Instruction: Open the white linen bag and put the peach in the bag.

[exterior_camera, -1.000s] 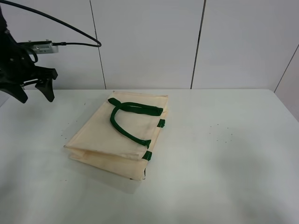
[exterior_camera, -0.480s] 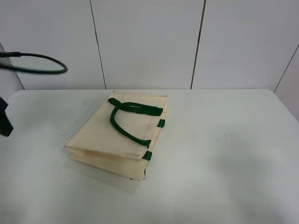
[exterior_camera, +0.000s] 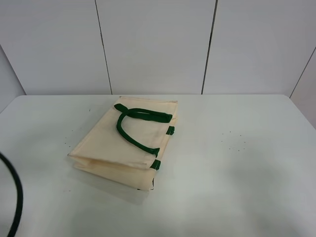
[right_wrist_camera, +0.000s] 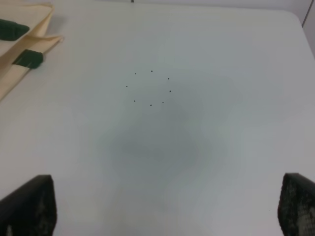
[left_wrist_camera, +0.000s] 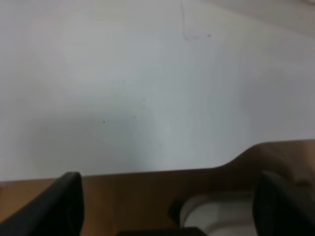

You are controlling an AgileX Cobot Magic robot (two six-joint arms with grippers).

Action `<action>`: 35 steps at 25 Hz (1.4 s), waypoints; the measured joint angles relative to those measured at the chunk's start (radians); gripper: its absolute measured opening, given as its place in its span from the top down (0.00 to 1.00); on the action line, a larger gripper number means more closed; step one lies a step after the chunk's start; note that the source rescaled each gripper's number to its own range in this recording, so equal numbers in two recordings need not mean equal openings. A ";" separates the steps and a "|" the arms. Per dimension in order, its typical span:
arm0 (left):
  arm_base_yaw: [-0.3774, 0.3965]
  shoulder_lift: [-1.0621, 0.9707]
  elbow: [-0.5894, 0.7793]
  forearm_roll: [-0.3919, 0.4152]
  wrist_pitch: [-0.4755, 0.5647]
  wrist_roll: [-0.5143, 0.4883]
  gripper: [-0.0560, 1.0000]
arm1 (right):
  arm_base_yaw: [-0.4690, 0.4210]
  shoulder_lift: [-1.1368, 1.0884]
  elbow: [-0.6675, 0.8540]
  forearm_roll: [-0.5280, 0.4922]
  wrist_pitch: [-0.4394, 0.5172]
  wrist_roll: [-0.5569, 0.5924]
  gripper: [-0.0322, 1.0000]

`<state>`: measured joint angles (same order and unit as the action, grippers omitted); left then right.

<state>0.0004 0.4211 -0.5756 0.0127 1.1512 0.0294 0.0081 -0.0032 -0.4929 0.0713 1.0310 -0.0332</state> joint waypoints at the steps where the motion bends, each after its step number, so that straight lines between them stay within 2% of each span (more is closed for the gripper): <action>1: 0.000 -0.052 0.019 0.000 -0.003 0.001 0.00 | 0.000 0.000 0.000 0.000 0.000 0.000 0.00; 10: 0.000 -0.324 0.044 0.000 -0.013 0.005 0.00 | 0.000 0.000 0.000 0.000 0.000 0.000 0.00; 18: -0.003 -0.330 0.081 -0.013 -0.089 0.007 0.00 | 0.000 0.000 0.000 0.000 0.000 0.000 0.00; 27: -0.030 -0.422 0.081 -0.013 -0.093 0.007 0.00 | 0.000 0.000 0.000 0.000 0.000 0.000 0.00; 35: -0.030 -0.424 0.081 -0.013 -0.092 0.007 0.00 | 0.000 0.000 0.000 0.004 0.000 0.000 0.00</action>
<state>-0.0292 -0.0028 -0.4947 0.0000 1.0590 0.0368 0.0081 -0.0032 -0.4929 0.0749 1.0310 -0.0332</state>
